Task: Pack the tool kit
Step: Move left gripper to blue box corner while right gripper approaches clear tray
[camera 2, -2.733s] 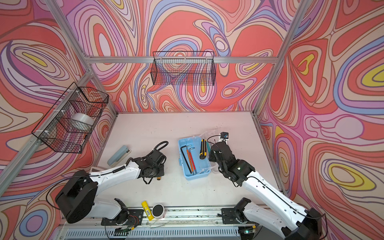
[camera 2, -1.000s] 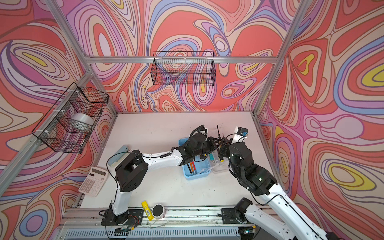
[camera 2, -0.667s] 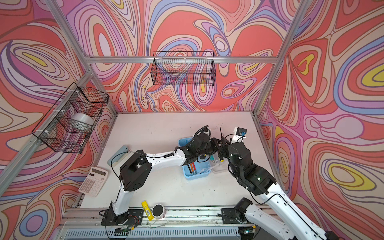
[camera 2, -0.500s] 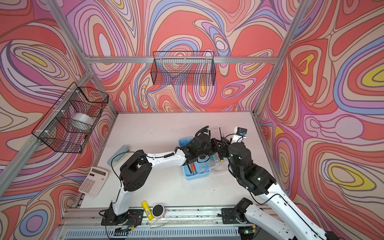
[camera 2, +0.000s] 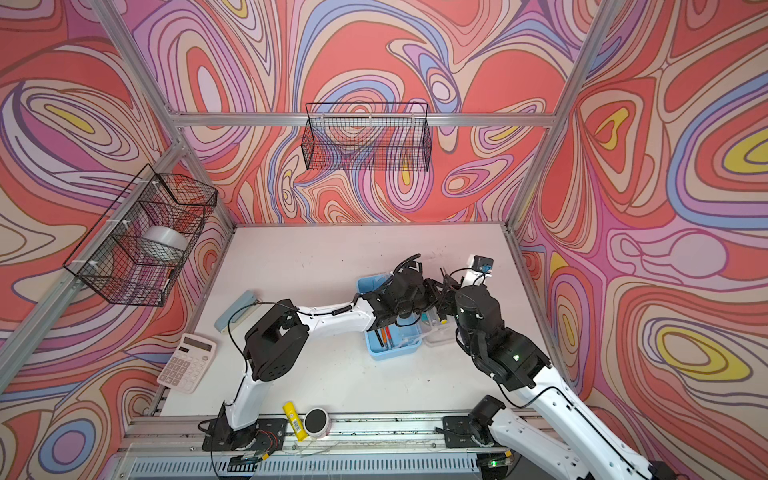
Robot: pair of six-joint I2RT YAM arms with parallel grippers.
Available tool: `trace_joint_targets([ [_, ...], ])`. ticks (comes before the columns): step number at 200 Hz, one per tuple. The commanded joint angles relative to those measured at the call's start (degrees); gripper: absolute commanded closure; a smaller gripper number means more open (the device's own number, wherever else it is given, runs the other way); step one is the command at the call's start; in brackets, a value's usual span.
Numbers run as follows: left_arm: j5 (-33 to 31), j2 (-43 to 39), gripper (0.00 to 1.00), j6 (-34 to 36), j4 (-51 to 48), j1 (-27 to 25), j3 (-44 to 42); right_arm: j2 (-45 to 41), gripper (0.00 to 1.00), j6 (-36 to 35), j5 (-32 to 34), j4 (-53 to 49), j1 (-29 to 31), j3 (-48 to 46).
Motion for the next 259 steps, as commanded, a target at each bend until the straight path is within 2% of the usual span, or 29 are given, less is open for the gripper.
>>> trace_joint_targets([
  [1, -0.5, 0.3, 0.63, 0.1, -1.5, -0.5, 1.0, 0.3, 0.56, 0.3, 0.4, 0.2, -0.3, -0.6],
  [19, -0.7, -1.1, 0.63, 2.7, -1.4, -0.2, 0.4, 0.4, 0.56, 0.2, 0.2, 0.0, -0.3, -0.3],
  [46, -3.5, -7.9, 0.63, 14.4, -7.5, 1.6, -1.8, 1.2, 0.54, -0.8, 0.7, -2.2, -0.3, 1.9],
  [52, -6.2, -10.5, 0.61, 17.4, -10.1, 2.0, -3.4, 1.3, 0.53, -1.1, 0.8, -2.6, -0.3, 2.3],
  [61, -12.5, -14.6, 0.5, 21.9, -13.8, 2.2, -6.3, 1.5, 0.48, -2.0, 0.4, -2.9, -0.2, 2.8],
  [73, -20.8, -19.3, 0.42, 27.5, -18.2, 2.3, -9.7, 2.9, 0.4, -2.6, -0.2, -3.9, -0.2, 3.8],
  [84, -26.1, -22.6, 0.38, 32.3, -22.0, 2.6, -11.6, 4.8, 0.38, -2.4, -1.3, -5.0, -0.2, 4.9],
  [96, -29.0, -24.9, 0.35, 36.4, -26.9, 3.7, -12.1, 6.5, 0.37, -2.1, -2.7, -5.7, -0.3, 6.0],
  [133, -22.8, -24.2, 0.34, 40.1, -43.6, 11.6, -7.4, 13.9, 0.36, -1.5, -7.6, -6.0, -0.3, 8.3],
  [143, -24.3, -23.1, 0.34, 39.8, -46.5, 12.9, -6.6, 16.1, 0.36, -1.4, -8.3, -5.7, -0.2, 9.0],
  [161, -24.4, -22.1, 0.34, 41.2, -45.5, 14.8, -8.1, 19.8, 0.36, -1.9, -7.8, -5.1, -0.3, 10.9],
  [193, -17.8, -18.9, 0.35, 41.4, -41.8, 18.3, -9.8, 23.4, 0.36, -4.2, -5.0, -3.5, -0.5, 14.6],
  [216, -16.1, -17.2, 0.36, 40.6, -39.5, 19.0, -11.0, 25.4, 0.37, -5.7, -5.0, -2.2, -1.0, 16.1],
  [239, -15.2, -15.0, 0.4, 39.2, -40.0, 19.4, -10.3, 27.1, 0.37, -5.9, -5.9, -1.6, -1.6, 16.7],
  [259, -13.0, -13.0, 0.48, 37.7, -39.7, 20.3, -9.9, 28.0, 0.38, -5.7, -7.0, -0.7, -2.0, 16.6],
])
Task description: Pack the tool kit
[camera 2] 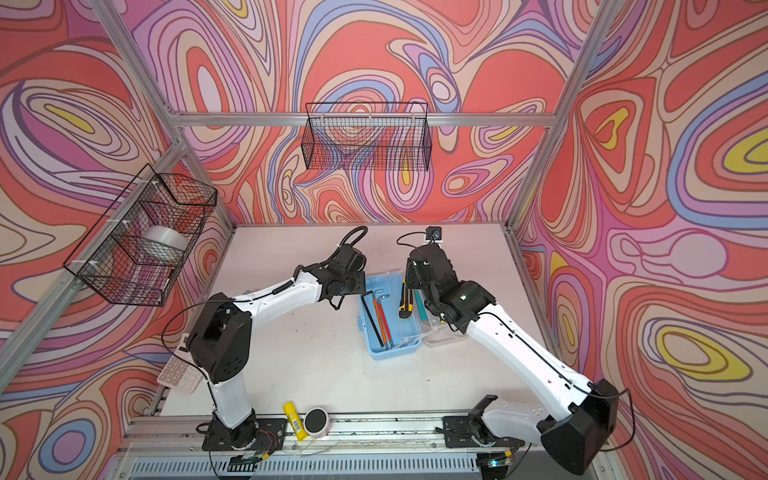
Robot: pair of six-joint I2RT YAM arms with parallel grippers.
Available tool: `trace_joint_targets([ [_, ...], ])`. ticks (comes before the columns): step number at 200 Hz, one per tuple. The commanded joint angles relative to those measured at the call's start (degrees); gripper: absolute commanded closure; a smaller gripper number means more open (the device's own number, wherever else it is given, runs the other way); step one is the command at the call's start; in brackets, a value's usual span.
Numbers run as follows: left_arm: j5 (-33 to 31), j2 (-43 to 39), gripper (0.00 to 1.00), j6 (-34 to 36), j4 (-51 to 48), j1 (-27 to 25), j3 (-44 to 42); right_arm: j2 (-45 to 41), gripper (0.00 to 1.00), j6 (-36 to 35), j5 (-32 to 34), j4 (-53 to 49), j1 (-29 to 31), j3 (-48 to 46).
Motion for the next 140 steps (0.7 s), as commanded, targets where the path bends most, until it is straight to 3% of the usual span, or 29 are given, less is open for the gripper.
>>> trace_joint_targets([
  [1, 3.1, 2.5, 0.48, -1.7, 0.2, 1.0, 0.5, 1.2, 0.38, -0.7, -1.0, 1.3, -0.6, 0.6],
  [35, 5.3, 6.0, 0.63, -2.8, 1.6, 2.5, 1.7, 1.8, 0.39, -0.5, -2.1, 2.1, -1.8, -0.3],
  [61, 6.0, 7.7, 0.7, -3.6, 1.4, 3.8, 3.0, 1.7, 0.4, 0.9, -7.0, 3.4, -4.5, -1.7],
  [114, 7.3, 9.1, 0.72, -4.2, 2.1, 7.4, 5.0, 0.9, 0.43, 4.4, -22.2, 8.7, -16.1, -7.5],
  [140, 7.1, 9.5, 0.72, -3.1, 1.6, 8.6, 7.0, 0.2, 0.43, 5.0, -23.8, 10.2, -19.1, -9.6],
])
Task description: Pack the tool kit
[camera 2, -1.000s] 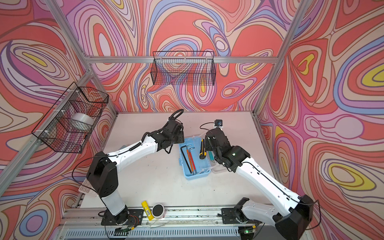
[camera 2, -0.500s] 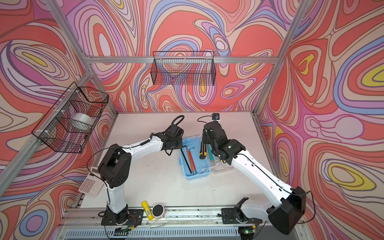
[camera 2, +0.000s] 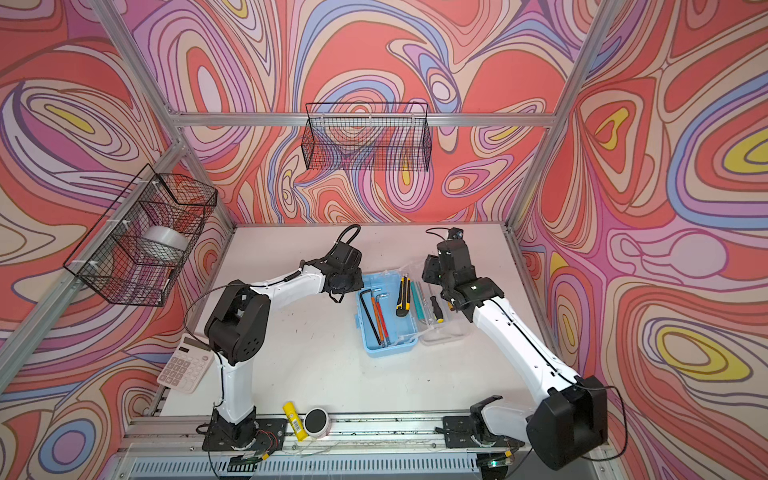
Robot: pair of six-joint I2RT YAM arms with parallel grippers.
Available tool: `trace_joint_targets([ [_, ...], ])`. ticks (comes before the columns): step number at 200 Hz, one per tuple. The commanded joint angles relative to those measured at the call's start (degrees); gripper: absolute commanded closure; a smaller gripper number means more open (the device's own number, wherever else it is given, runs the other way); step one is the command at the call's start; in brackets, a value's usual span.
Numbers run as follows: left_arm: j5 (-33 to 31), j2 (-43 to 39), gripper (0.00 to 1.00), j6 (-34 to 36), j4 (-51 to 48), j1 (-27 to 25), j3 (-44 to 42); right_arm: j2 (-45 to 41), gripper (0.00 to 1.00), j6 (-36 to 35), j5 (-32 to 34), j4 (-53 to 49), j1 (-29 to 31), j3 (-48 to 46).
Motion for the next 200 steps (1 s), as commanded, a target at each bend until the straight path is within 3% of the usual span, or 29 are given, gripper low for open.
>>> trace_joint_targets([
  [1, -2.0, 1.1, 0.72, 0.5, -1.4, 2.3, 2.8, -1.4, 0.43, 1.5, -5.2, 2.7, -1.8, -1.7],
  [56, -1.7, 1.0, 0.73, 0.9, -1.5, 3.3, 4.1, -5.4, 0.45, 3.7, -5.2, 1.4, -8.9, -6.1],
  [103, 0.4, -0.3, 0.73, 0.5, 0.9, 5.2, 1.6, -6.7, 0.45, 6.6, -14.0, 0.3, -20.4, -11.1],
  [153, 0.7, -2.9, 0.72, 1.2, 2.7, 6.6, -1.5, -7.0, 0.44, 6.6, -11.9, -1.5, -23.3, -15.3],
  [200, 2.3, -3.5, 0.72, 1.4, 3.4, 6.9, -1.5, -5.1, 0.54, 7.0, -17.4, 1.8, -23.8, -20.5],
])
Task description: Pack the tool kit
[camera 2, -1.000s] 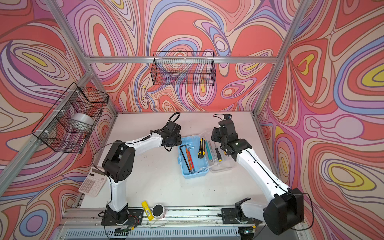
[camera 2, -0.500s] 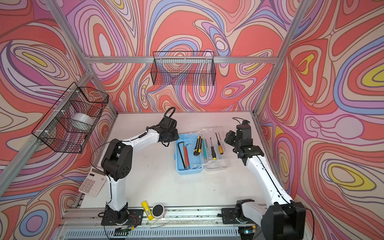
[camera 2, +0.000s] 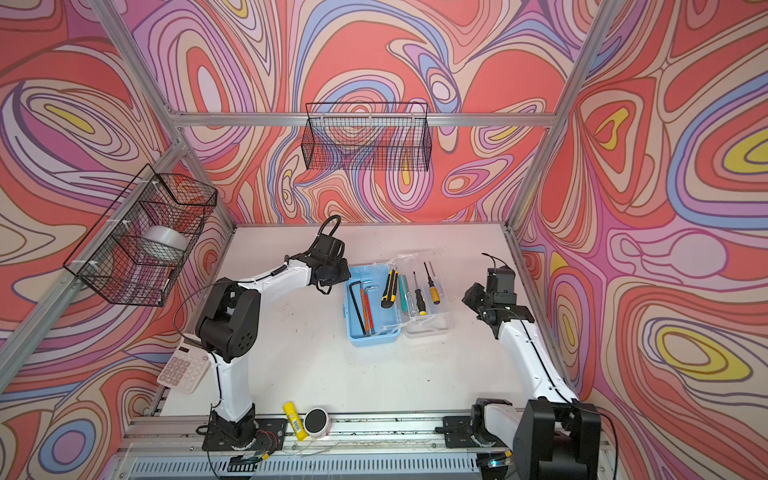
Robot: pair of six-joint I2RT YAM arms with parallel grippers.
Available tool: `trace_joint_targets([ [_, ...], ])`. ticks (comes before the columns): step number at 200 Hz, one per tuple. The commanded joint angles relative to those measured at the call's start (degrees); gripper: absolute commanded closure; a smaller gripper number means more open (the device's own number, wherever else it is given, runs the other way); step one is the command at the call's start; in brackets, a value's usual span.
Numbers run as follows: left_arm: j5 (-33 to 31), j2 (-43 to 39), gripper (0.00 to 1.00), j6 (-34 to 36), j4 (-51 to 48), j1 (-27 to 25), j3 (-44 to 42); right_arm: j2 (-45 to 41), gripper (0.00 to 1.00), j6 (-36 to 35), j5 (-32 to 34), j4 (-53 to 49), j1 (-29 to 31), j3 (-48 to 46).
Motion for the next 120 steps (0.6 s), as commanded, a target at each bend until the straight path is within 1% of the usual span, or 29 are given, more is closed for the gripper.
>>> trace_joint_targets([
  [1, -0.7, -2.2, 0.72, 0.5, 0.8, 0.8, -0.5, 1.1, 0.54, 0.4, -3.8, 1.7, -0.3, -2.3],
  [22, -0.3, -2.0, 0.72, 0.7, 0.8, 0.8, -0.1, 1.3, 0.58, -0.3, -8.4, 2.3, -0.3, -4.3],
  [39, 0.1, -1.7, 0.72, 0.7, 0.5, 0.8, 0.3, 1.0, 0.59, -1.1, -10.5, 0.7, -0.3, -5.2],
  [72, 1.1, -2.0, 0.72, 0.0, 1.1, 0.8, -0.6, 0.0, 0.61, -1.6, -13.8, 0.3, -0.3, -7.9],
  [89, 0.9, -2.0, 0.72, -0.1, 1.3, 0.8, -1.2, 0.8, 0.61, -2.2, -15.0, 0.1, -0.3, -8.5],
  [120, 1.7, -1.6, 0.72, -0.8, 1.6, 0.8, -1.4, 3.2, 0.63, -2.3, -17.3, 2.8, -0.3, -9.5],
])
